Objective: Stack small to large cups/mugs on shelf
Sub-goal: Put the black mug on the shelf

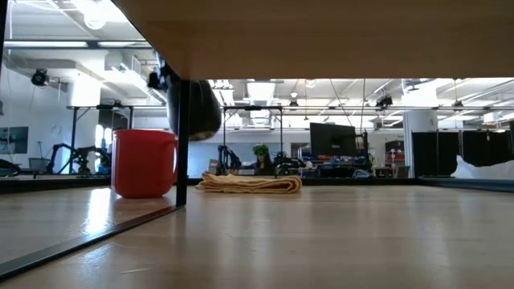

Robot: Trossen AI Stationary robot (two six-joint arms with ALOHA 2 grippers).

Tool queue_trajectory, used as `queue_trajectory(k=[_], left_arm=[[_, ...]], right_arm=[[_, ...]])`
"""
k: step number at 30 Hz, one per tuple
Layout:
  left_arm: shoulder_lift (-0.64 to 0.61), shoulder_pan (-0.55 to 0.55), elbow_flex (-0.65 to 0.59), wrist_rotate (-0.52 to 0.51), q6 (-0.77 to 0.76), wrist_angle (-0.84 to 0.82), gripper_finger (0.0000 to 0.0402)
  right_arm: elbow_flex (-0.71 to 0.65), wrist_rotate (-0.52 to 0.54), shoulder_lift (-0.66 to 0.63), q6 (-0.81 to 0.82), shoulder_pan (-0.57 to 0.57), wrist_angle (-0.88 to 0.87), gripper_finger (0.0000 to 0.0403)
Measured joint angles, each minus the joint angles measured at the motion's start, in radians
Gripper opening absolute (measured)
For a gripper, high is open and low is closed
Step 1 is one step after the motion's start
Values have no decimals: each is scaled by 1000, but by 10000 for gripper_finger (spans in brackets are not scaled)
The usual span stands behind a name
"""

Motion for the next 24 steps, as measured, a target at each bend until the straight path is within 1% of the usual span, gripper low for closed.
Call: queue_trajectory(k=[4, 8, 12, 16, 20, 24], left_arm=[[-32, -91, 104, -1, -68, -22, 0], [-31, -209, 219, 5, -139, -57, 0], [9, -356, 329, 0, -200, -51, 0], [82, -483, 424, -27, -199, -56, 0], [164, -556, 489, -41, -190, -55, 0], [237, -616, 527, -45, -163, -56, 0]], right_arm=[[0, -43, 49, -17, -24, 9, 10], [0, -82, 80, -25, -47, 59, 9], [0, -91, 78, -33, -66, 63, 9], [0, -163, 48, -32, -76, 24, 9], [0, -187, 15, 3, -24, -31, 9], [0, -188, -14, 80, 84, -28, 9]])
